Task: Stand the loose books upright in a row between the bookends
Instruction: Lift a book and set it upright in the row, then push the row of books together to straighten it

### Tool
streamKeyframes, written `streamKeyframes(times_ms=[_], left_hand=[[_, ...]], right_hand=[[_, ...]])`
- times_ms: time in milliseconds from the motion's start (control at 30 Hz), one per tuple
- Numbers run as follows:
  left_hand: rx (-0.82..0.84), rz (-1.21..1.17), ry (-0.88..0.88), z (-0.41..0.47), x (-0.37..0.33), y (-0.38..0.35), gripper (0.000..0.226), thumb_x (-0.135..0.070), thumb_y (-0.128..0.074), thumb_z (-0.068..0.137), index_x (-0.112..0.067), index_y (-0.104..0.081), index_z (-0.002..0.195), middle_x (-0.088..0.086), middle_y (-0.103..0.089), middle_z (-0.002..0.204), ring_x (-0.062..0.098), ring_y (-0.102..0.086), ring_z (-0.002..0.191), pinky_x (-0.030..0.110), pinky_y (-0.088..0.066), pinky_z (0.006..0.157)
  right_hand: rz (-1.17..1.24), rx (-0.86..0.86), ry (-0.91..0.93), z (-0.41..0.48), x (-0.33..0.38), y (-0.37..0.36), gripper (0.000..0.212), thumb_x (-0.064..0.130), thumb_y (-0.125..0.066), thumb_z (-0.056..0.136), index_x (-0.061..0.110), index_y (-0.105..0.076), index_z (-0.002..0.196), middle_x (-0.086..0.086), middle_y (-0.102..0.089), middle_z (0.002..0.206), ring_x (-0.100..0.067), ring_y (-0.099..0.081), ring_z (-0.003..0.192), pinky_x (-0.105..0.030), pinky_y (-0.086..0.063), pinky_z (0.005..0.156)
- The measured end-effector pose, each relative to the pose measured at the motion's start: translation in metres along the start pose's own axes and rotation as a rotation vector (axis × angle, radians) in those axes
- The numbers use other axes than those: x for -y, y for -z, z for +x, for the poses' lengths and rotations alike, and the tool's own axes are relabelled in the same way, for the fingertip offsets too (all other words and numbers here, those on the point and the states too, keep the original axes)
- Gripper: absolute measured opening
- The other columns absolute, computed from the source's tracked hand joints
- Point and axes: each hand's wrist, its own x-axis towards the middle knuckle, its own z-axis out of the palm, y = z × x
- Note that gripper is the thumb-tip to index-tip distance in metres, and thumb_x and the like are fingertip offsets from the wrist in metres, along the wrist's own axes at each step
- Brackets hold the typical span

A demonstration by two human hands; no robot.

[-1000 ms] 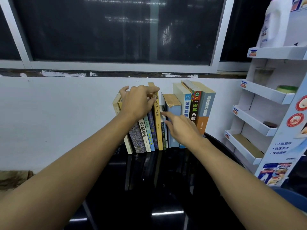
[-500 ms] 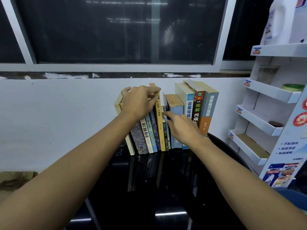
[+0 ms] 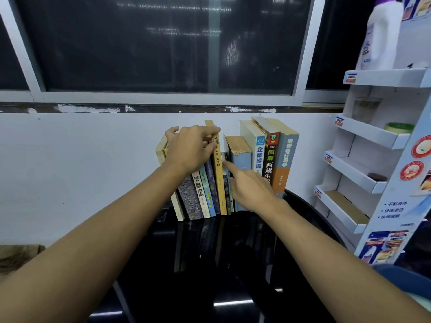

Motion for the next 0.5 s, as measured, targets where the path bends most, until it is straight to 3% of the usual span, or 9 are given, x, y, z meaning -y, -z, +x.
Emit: streamKeyframes(times_ms=[200,267,367,500], left_hand=[[0.024,0.055,-0.155,-0.024,0.01,0.008,0.051,-0.042,-0.064,0.095,-0.04,-0.051,0.144,-0.016,-0.055,0.146,0.012,-0.048,0.136,0.05,-0.018,0.115],[-0.012,0.044,-0.208,-0.04,0.018,0.01,0.055,-0.042,-0.065,0.095,-0.042,-0.048,0.147,-0.018,-0.046,0.153,0.008,-0.039,0.142,0.049,-0.018,0.117],[-0.052,-0.005,-0.229,-0.061,0.031,0.013,0.057,-0.041,-0.064,0.096,-0.044,-0.044,0.149,-0.018,-0.036,0.159,0.003,-0.027,0.149,0.046,-0.015,0.117],[-0.118,-0.053,-0.226,-0.083,0.048,0.019,0.052,-0.042,-0.063,0.097,-0.04,-0.049,0.147,-0.019,-0.037,0.159,0.0,-0.027,0.149,0.051,-0.018,0.118]], right_hand=[[0.019,-0.024,0.121,-0.01,-0.007,0.017,0.058,0.032,-0.045,0.105,0.036,-0.022,0.158,0.008,-0.053,0.074,-0.023,-0.062,0.076,-0.038,-0.052,0.063],[0.047,-0.051,0.173,-0.011,-0.004,0.031,0.055,0.035,-0.046,0.104,0.035,-0.028,0.156,0.011,-0.055,0.087,-0.019,-0.061,0.087,-0.036,-0.05,0.069],[0.087,-0.106,0.247,-0.008,0.002,0.052,0.05,0.039,-0.048,0.104,0.034,-0.038,0.152,0.007,-0.057,0.124,-0.016,-0.058,0.111,-0.042,-0.053,0.088],[0.127,-0.159,0.329,0.006,0.017,0.077,0.045,0.044,-0.049,0.103,0.034,-0.047,0.146,0.012,-0.051,0.121,-0.007,-0.049,0.116,-0.034,-0.047,0.094]])
